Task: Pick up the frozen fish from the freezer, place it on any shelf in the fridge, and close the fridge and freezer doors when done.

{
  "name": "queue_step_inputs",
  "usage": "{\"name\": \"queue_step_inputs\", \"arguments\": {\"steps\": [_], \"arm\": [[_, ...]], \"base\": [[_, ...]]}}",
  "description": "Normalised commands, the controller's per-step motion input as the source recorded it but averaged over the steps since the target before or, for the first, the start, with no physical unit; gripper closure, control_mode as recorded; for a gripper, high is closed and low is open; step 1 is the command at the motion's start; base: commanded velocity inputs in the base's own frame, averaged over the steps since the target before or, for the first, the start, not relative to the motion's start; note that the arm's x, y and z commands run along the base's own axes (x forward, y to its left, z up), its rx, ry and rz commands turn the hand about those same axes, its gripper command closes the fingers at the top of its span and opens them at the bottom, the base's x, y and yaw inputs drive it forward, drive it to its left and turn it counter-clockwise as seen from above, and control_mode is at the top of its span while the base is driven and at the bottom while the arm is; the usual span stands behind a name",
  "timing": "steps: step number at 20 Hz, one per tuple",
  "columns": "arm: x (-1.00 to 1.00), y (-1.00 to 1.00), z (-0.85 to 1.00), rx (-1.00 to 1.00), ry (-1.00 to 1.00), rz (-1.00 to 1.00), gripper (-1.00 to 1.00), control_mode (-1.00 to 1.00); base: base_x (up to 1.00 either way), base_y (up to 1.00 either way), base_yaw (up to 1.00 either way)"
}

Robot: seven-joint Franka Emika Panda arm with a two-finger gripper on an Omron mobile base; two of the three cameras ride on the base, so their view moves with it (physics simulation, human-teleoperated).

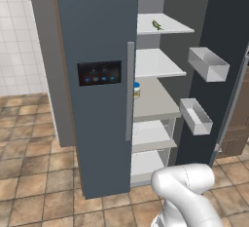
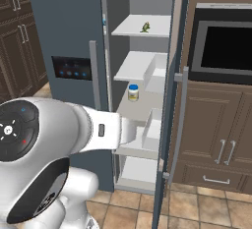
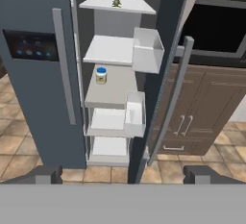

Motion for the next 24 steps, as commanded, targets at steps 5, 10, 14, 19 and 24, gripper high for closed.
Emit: {"name": "queue_step_inputs", "arguments": {"steps": [5, 10, 14, 19, 24], "arm": [[-0.02, -0.36, 0.00, 0.01, 0.00, 0.00, -1.00, -1.00], [0.00, -0.25, 0.00, 0.02, 0.00, 0.00, -1.00, -1.00], [0.00, -0.11, 0.00, 0.01, -0.01, 0.00, -1.00, -1.00], [0.00, -0.14, 0.00, 0.02, 0.00, 0.00, -1.00, -1.00], [0.00, -0.19, 0.00, 0.00, 0.00, 0.00, -1.00, -1.00]], "base": [[0.00, 0.00, 0.00], [0.00, 0.00, 0.00], [0.00, 0.00, 0.00], [0.00, 0.00, 0.00], [0.00, 0.00, 0.00]]}}
